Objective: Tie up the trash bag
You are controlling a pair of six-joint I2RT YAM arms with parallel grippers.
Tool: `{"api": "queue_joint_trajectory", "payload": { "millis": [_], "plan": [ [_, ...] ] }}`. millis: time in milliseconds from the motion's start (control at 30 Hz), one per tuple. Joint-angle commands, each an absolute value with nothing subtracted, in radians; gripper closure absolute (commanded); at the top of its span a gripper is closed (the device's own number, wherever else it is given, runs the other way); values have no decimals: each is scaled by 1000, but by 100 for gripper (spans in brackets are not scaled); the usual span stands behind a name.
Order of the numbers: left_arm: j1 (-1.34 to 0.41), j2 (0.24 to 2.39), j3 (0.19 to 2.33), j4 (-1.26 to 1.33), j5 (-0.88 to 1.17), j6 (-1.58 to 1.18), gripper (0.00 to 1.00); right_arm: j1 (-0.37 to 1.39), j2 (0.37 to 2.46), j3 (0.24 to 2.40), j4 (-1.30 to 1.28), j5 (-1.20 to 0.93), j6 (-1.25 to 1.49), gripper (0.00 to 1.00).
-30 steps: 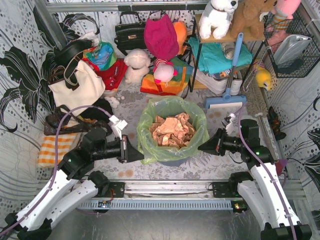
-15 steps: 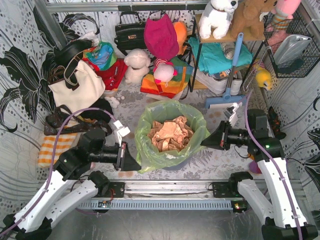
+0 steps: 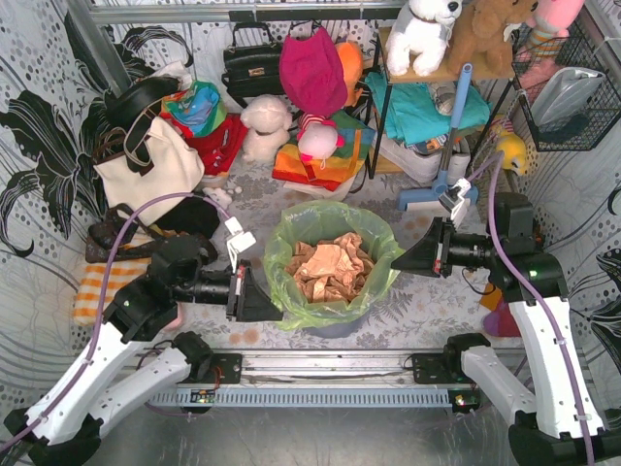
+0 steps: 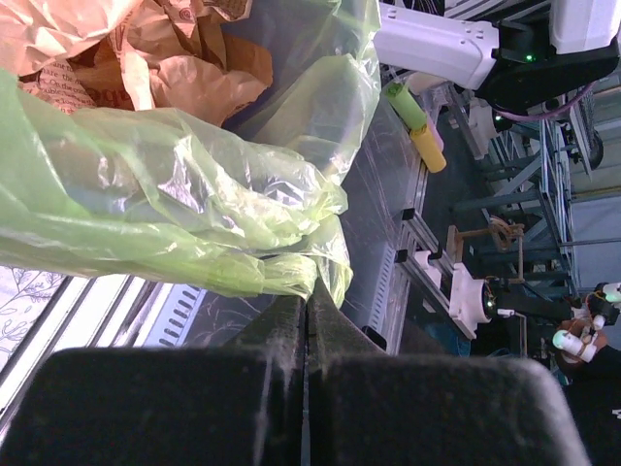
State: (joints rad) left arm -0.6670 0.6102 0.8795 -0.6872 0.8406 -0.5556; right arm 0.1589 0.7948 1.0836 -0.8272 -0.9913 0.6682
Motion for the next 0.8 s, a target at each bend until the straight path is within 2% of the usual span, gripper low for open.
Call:
{"api": "queue_joint_trajectory", "payload": {
  "millis": [0,333,567,767],
  "plan": [
    [-669,617,900,-632,863,-535,100,164,785,1086,-826,-1011,640,100],
    [-670,654,734,-902,834,-386,100,197,752,937,-1064,-936,437,100],
    [-681,629,748,-875,914,-394,100,243,759,957,-1097,-972,432,100],
    [-681,608,830,-789,989,-428,100,242,796,1074,-1019,-1029,486,100]
  ]
}}
